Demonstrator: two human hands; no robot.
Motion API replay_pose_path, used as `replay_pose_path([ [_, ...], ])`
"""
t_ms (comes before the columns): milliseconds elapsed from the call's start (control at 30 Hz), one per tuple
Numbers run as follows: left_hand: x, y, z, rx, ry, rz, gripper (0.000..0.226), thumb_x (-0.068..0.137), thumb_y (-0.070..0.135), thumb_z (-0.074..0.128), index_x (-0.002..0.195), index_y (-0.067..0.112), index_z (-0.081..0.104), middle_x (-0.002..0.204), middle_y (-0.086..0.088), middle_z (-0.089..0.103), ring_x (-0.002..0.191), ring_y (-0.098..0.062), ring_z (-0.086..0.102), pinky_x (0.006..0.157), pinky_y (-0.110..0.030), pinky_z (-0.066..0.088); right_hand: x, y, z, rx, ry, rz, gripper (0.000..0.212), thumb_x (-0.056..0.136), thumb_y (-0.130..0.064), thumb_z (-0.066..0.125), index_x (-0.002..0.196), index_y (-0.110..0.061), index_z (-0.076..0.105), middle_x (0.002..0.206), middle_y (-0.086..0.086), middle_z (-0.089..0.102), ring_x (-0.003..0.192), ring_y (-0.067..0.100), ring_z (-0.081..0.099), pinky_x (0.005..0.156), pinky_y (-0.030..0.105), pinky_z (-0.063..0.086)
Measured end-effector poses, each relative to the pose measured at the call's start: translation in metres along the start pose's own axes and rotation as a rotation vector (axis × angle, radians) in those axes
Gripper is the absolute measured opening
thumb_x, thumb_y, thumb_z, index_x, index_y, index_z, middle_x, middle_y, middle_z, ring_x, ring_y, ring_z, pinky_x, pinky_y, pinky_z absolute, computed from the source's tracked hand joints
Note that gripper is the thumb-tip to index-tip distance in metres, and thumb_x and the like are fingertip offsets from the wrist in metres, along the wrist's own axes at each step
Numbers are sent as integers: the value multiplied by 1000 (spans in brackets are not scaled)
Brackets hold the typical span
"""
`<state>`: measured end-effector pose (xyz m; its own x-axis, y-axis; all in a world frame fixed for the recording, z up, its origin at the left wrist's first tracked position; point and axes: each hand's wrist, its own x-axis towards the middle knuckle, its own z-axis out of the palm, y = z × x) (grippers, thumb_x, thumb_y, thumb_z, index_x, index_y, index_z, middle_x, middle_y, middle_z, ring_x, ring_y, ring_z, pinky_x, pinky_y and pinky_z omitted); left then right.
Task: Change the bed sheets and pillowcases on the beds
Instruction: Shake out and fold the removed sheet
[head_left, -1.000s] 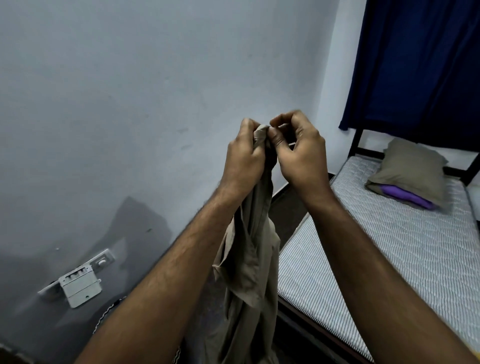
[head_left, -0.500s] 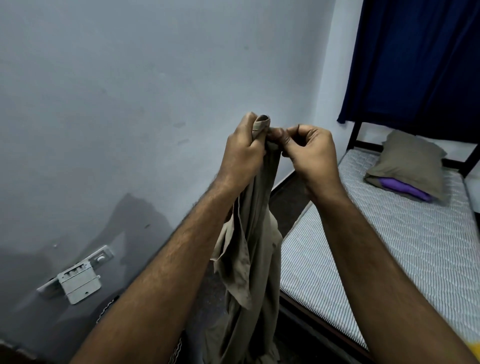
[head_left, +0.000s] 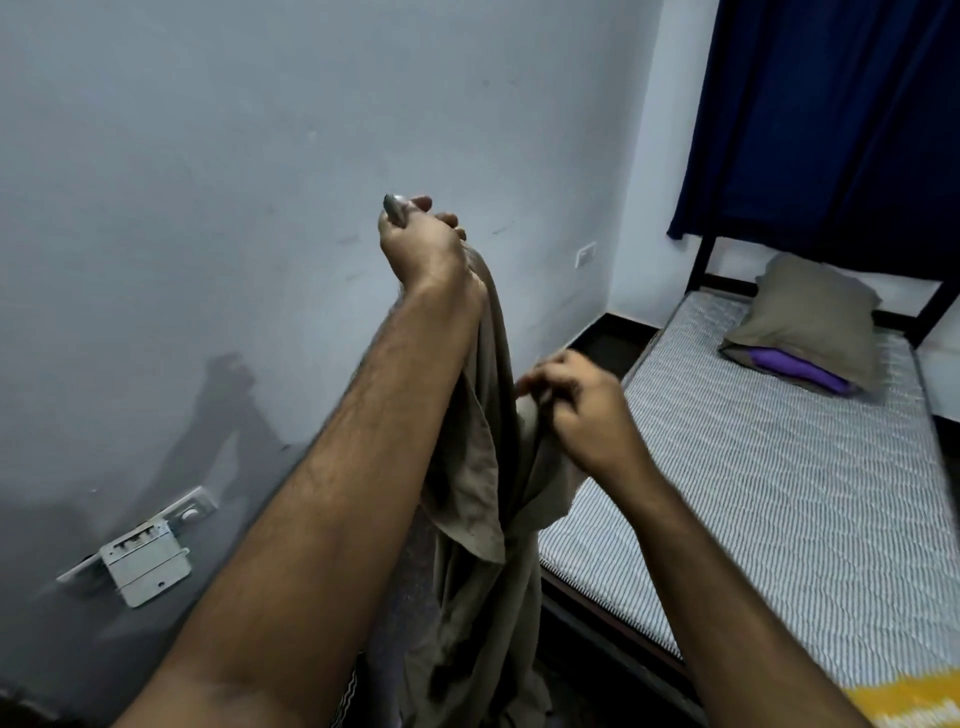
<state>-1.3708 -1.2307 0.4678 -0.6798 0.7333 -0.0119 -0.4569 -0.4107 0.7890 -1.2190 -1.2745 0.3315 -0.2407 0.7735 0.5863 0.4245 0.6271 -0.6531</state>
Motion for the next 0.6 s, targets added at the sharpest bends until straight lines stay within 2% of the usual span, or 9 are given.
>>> replay_pose_path([
  [100,-5,2,6,-89,34,-40,34,110,27,33,82,12,45,61,-4,44,48,-15,38,46,-21,34,-14,4,10,-21,-89,93,38,71,-8,43,83,-19,78,86,-3,68,84,13,65,79,28,50],
  [167,-9,0,11,-115,55,-26,34,110,26,34,82,12,44,60,-3,42,46,-14,35,42,-18,31,-22,-3,18,-28,-113,155,33,83,-28,44,80,-15,74,83,-2,65,79,12,62,73,32,48],
  [267,-18,-3,15,-123,64,-15,31,111,25,34,86,10,44,63,-4,41,44,-12,34,38,-15,29,-32,-15,27,-106,-116,174,64,88,-75,39,64,-19,56,75,-5,50,68,9,53,59,37,42],
  [333,-24,-4,17,-116,53,18,29,111,24,33,88,9,44,64,-4,40,38,-8,34,36,-13,28,-34,-18,34,-180,-153,181,68,82,-84,39,64,-20,53,78,-6,48,68,8,51,56,28,35],
  [367,-25,-5,19,-107,42,51,30,111,24,34,86,10,44,65,-2,40,37,-6,35,36,-14,30,-34,-19,37,-218,-187,172,64,84,-78,46,68,-17,57,82,-5,51,72,11,53,58,27,36],
  [433,-21,-7,16,-84,0,138,30,110,23,35,83,13,44,68,0,44,45,-6,41,44,-16,36,-30,-11,43,-284,-199,142,38,93,-44,60,76,-10,64,88,4,58,81,24,59,67,33,43],
  [500,-5,-11,5,66,-100,330,27,106,24,40,83,15,49,73,0,52,54,-10,49,51,-22,41,-22,-5,36,-252,-67,140,17,88,-17,58,83,-6,70,88,8,62,84,31,63,73,35,46],
  [533,5,-14,-5,299,-147,462,23,103,26,43,85,16,53,75,1,58,58,-15,55,54,-26,44,-16,-4,25,-235,30,132,18,83,-13,55,84,-6,71,85,8,64,83,30,64,74,35,47],
  [600,23,-17,-27,1001,-200,659,21,98,33,48,91,18,60,83,-5,68,78,-30,66,66,-35,49,-3,-6,-1,-197,178,59,16,86,-12,56,78,-5,68,79,7,62,76,23,62,72,33,46],
])
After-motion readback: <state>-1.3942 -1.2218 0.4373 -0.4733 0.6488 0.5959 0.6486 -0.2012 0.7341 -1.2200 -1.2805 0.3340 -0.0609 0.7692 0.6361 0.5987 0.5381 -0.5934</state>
